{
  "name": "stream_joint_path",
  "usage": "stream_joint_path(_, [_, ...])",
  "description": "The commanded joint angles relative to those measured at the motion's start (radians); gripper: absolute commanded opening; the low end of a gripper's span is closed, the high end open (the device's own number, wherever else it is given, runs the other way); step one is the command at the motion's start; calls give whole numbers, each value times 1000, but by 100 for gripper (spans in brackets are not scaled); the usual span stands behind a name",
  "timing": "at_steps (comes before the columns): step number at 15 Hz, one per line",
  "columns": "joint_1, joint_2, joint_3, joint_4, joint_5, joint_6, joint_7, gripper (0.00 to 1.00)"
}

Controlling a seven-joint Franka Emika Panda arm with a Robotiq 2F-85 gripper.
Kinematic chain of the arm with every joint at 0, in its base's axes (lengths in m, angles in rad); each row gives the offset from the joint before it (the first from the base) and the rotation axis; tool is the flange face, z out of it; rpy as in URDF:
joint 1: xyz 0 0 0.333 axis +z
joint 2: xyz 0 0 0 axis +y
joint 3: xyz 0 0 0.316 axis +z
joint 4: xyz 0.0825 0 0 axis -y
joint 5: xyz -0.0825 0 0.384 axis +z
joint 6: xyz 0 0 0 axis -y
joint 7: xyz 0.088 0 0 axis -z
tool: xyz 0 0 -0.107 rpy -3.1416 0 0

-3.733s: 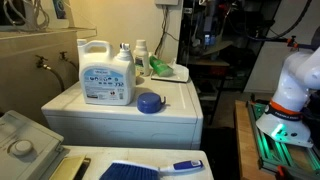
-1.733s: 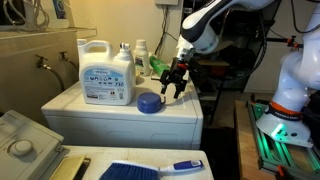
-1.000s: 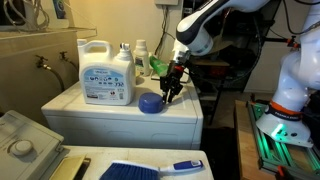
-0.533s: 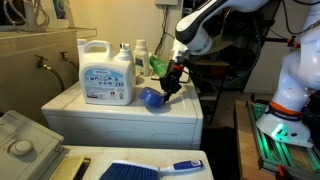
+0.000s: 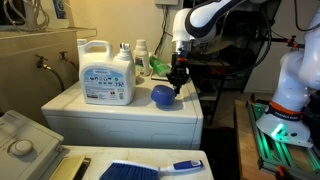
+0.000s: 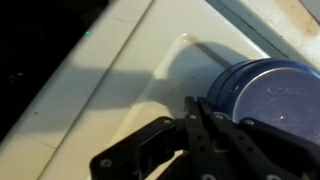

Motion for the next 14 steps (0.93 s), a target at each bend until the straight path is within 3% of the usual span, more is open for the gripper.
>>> stream_joint_path(1, [-8,-86,19,36,-257,-168,228,1])
stream_joint_path(7, [2,1,75,206,-580,-434,383,1])
stream_joint_path(8, [-2,-57,62,152,-506,-371,349,5])
stream_joint_path(11, [6,-12,71,188,-556,-405,366,5])
stream_joint_path(12, [22,20,86,227,-683,-493,461,3])
stream_joint_path(14, [45,59,102,278,-757,-570,522,3])
